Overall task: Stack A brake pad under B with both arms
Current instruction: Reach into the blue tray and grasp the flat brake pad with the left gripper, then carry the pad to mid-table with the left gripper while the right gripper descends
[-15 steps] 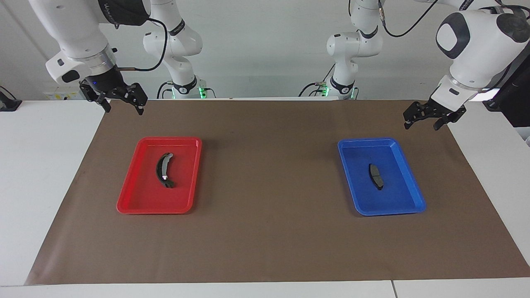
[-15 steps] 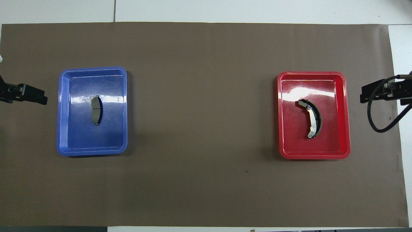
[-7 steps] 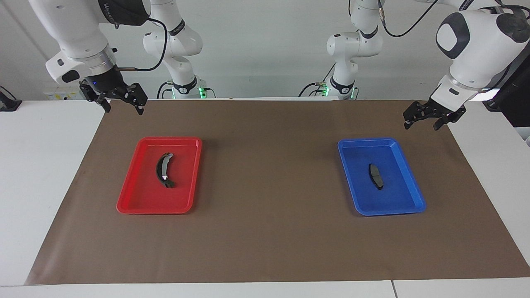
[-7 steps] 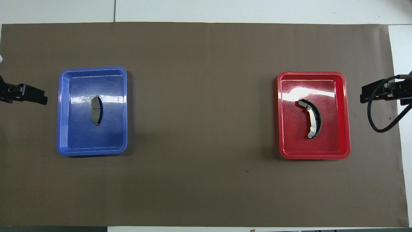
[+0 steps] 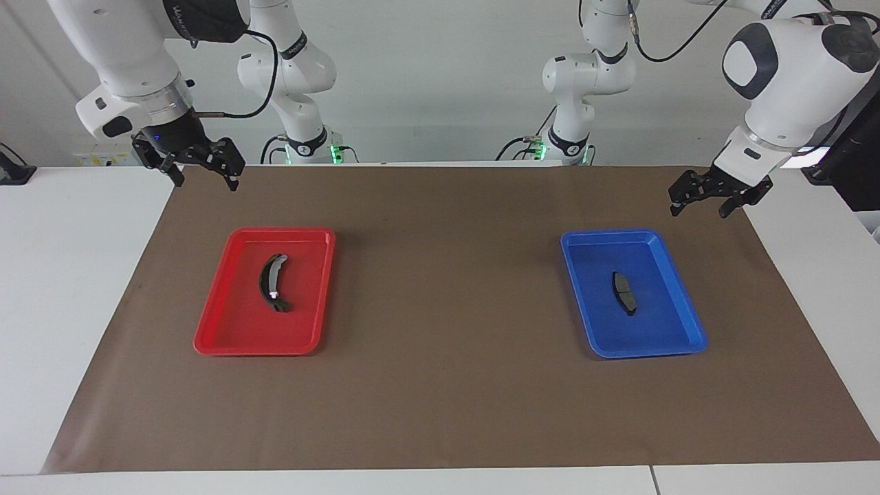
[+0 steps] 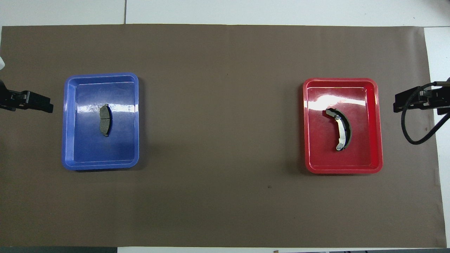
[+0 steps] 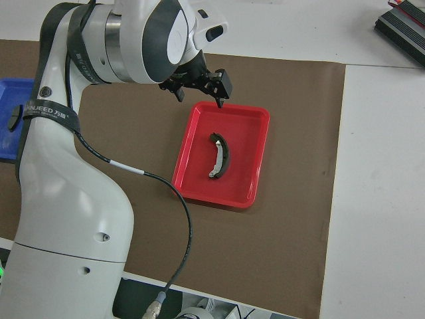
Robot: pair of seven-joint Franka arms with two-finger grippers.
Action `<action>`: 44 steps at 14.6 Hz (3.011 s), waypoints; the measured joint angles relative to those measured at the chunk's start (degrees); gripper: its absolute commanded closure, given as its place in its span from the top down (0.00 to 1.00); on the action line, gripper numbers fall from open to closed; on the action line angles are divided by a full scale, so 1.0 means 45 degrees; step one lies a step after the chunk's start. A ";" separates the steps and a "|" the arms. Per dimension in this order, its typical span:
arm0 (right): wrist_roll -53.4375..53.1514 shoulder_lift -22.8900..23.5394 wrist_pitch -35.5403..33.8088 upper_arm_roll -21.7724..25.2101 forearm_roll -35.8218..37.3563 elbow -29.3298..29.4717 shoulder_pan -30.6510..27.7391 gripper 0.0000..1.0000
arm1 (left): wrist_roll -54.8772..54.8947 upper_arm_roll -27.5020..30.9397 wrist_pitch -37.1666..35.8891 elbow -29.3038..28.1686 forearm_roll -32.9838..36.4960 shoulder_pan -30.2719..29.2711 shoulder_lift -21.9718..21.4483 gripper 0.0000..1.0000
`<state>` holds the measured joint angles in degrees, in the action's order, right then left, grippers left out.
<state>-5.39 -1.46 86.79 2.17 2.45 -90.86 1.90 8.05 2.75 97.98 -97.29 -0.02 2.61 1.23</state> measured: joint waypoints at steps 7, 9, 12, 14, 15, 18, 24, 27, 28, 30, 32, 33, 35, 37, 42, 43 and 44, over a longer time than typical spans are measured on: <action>0.0000 0.0000 0.0000 0.0000 0.0000 0.0000 0.0000 1.00 | -0.0001 -0.0172 0.5283 -0.3461 -0.0003 0.0430 0.0683 0.99; 0.0000 0.0000 0.0000 0.0000 0.0000 0.0000 0.0000 1.00 | -0.0022 -0.0178 0.6298 -0.3988 -0.0004 0.0634 0.1184 0.98; 0.0000 0.0000 0.0000 0.0000 0.0000 0.0000 0.0000 1.00 | -0.0075 -0.0176 0.8262 -0.5357 -0.0004 0.0701 0.1618 0.92; 0.0000 0.0000 0.0000 0.0001 0.0000 0.0000 0.0000 1.00 | -0.0228 -0.0163 0.9318 -0.6300 -0.0005 0.0694 0.1663 0.85; 0.0000 0.0000 0.0000 0.0001 0.0000 0.0000 0.0000 1.00 | -0.0388 -0.0155 0.9507 -0.6553 -0.0005 0.0687 0.1672 0.81; 0.0000 0.0000 0.0000 0.0001 0.0000 0.0000 0.0000 1.00 | -0.1134 -0.0163 0.9593 -0.6763 -0.0005 0.0699 0.1777 0.66; 0.0000 0.0000 0.0000 0.0001 0.0000 0.0000 0.0000 1.00 | -0.1322 -0.0192 0.9629 -0.6761 -0.0011 0.0724 0.1925 0.18; 0.0000 0.0000 0.0000 0.0000 0.0000 -0.0004 0.0000 1.00 | -0.1324 -0.0191 0.9510 -0.6482 -0.0011 0.0726 0.1882 0.13; 0.0000 -0.0001 0.0000 0.0001 0.0000 -0.0022 0.0000 1.00 | -0.1324 -0.0193 0.9191 -0.6194 -0.0011 0.0743 0.1835 0.11; 0.0000 -0.0012 0.0071 0.0000 0.0000 -0.0139 0.0000 1.00 | -0.1336 -0.0193 0.8018 -0.5314 -0.0011 0.0916 0.1697 0.09; 0.0000 -0.0144 0.0806 0.0000 0.0000 -0.0691 0.0000 1.00 | -0.1446 -0.0194 0.6728 -0.4323 -0.0011 0.1362 0.1534 0.09; 0.0000 -0.0318 0.1468 0.0000 0.0000 -0.1333 0.0000 1.00 | -0.1741 -0.0200 0.6414 -0.4016 -0.0011 0.1746 0.1491 0.09; 0.0004 -0.0767 0.3199 0.0000 0.0000 -0.3200 0.0000 1.00 | -0.2671 -0.0229 0.6305 -0.3856 -0.0013 0.2795 0.1503 0.09; 0.0263 -0.0870 0.4863 0.0000 -0.0130 -0.4994 0.0000 0.99 | -0.4003 -0.0251 0.6448 -0.3861 -0.0014 0.4038 0.1649 0.09; 0.1811 0.0096 0.9867 0.0013 -0.0537 -0.8131 -0.0005 0.99 | -0.7153 -0.0278 0.7493 -0.3534 -0.0014 0.6590 0.2932 0.16; 0.2047 0.0322 1.0754 0.0012 -0.0540 -0.8654 -0.0005 0.99 | -0.7433 -0.0283 0.7673 -0.3334 -0.0014 0.6914 0.3298 0.18; 0.2511 0.0570 1.1447 0.0014 -0.0541 -0.9049 -0.0007 0.99 | -0.7553 -0.0282 0.7950 -0.3174 -0.0014 0.7173 0.3634 0.20</action>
<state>5.91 1.10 138.30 2.23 0.01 -131.58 1.87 -25.93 1.49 133.76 -111.57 -0.08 34.89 17.59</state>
